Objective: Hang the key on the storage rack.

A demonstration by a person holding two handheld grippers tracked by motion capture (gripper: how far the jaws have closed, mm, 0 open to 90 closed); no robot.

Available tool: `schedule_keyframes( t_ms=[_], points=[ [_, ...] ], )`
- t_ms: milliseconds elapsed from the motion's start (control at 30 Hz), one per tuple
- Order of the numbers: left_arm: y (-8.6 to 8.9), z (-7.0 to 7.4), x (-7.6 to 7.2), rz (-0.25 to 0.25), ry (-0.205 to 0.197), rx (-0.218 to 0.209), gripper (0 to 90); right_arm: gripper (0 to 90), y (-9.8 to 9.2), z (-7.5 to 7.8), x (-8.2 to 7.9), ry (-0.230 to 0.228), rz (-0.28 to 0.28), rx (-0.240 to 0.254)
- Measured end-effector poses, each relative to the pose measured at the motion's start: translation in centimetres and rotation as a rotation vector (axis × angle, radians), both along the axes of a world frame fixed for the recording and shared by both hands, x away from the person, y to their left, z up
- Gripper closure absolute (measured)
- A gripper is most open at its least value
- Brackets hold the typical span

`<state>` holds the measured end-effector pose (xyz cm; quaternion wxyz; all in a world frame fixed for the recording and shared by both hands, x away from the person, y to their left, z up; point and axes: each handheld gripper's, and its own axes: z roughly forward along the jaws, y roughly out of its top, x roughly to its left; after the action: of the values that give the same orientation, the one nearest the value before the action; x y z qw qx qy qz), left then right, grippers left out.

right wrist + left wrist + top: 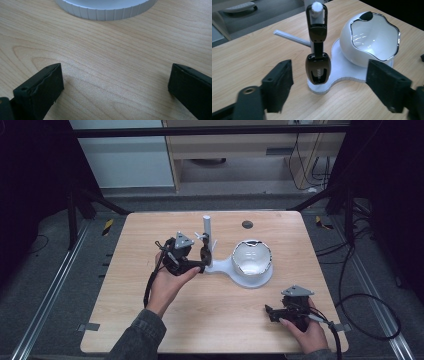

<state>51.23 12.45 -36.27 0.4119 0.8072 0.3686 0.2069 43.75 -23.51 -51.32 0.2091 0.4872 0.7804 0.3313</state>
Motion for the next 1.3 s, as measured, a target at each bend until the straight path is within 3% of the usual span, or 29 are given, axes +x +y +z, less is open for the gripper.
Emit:
schedule_keyframes(
  t_ms=[200,567,800,1300],
  points=[
    [0.3,-0.1,-0.6,-0.049,-0.010,-0.002,2.5,0.4,0.0,0.0,0.0,0.000,0.000,0.000],
    [1.4,-0.4,-2.2,-0.083,-0.030,0.009,3.2,0.4,0.0,0.0,0.0,0.000,0.000,-0.001],
    [2.4,-0.7,-2.8,-0.060,-0.032,-0.013,3.2,0.4,0.0,0.0,0.0,0.000,0.000,0.000],
    [5.0,-1.4,-3.3,-0.047,0.003,0.000,3.4,0.4,0.0,0.0,0.0,0.000,0.000,0.000]
  ],
)
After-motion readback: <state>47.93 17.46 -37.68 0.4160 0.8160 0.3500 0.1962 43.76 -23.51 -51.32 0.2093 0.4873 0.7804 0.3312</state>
